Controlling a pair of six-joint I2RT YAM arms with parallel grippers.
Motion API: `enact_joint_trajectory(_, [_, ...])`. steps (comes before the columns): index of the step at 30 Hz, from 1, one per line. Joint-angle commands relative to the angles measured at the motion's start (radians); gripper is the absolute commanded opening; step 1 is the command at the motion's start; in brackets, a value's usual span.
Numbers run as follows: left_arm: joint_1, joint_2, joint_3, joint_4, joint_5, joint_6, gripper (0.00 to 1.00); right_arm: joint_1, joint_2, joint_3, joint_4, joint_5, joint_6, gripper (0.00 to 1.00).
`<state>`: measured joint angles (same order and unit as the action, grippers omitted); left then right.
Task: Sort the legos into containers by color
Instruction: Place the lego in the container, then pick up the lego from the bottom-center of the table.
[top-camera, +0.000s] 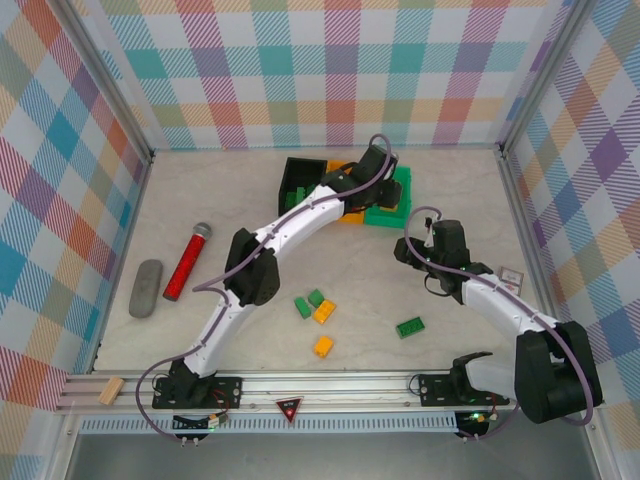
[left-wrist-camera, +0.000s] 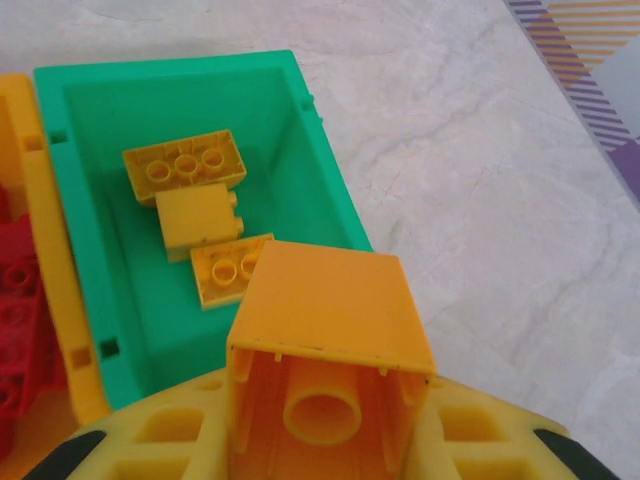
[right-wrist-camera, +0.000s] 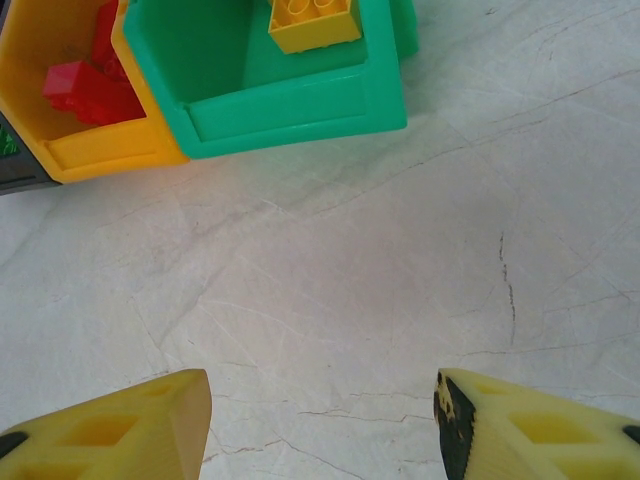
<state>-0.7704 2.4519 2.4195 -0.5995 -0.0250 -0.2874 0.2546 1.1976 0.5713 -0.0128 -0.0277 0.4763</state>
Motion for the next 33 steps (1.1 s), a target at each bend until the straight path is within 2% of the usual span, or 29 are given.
enact_joint_trajectory(1, [0.027, 0.039, 0.038, 0.065, 0.056, -0.006, 0.21, -0.002, -0.024, -0.03, 0.049, -0.015, 0.03, 0.62])
enact_joint_trajectory(3, [0.031, 0.059, 0.041, 0.085, 0.05, -0.004, 0.24, -0.002, -0.017, -0.027, 0.051, -0.024, 0.033, 0.62])
enact_joint_trajectory(4, [0.033, 0.066, 0.041, 0.089, 0.05, -0.004, 0.31, -0.002, -0.014, -0.025, 0.05, -0.027, 0.034, 0.62])
enact_joint_trajectory(6, [0.039, 0.069, 0.042, 0.082, 0.055, -0.014, 0.62, -0.002, -0.009, -0.025, 0.052, -0.031, 0.035, 0.62])
enact_joint_trajectory(7, [0.042, 0.065, 0.041, 0.073, 0.058, -0.018, 0.71, -0.002, -0.008, -0.025, 0.052, -0.032, 0.035, 0.62])
enact_joint_trajectory(8, [0.042, 0.056, 0.036, 0.067, 0.064, -0.018, 0.76, -0.002, -0.006, -0.024, 0.054, -0.033, 0.035, 0.62])
enact_joint_trajectory(12, [0.04, -0.046, -0.087, 0.091, 0.083, -0.007, 0.79, -0.002, 0.001, -0.024, 0.057, -0.038, 0.035, 0.62])
enact_joint_trajectory(21, [0.04, -0.533, -0.813, 0.444, 0.083, -0.076, 0.79, 0.0, 0.034, -0.021, 0.095, -0.124, 0.023, 0.62])
enact_joint_trajectory(24, [0.045, -0.639, -0.966, 0.441, 0.071, -0.074, 0.78, 0.01, 0.075, -0.003, 0.117, -0.194, -0.005, 0.62])
enact_joint_trajectory(27, [0.064, -0.711, -1.065, 0.419, 0.106, -0.057, 0.75, 0.052, 0.123, 0.025, 0.128, -0.253, -0.04, 0.61])
enact_joint_trajectory(33, [0.171, -0.847, -1.284, 0.443, 0.159, -0.099, 0.74, 0.187, 0.178, 0.075, 0.089, -0.316, -0.103, 0.61])
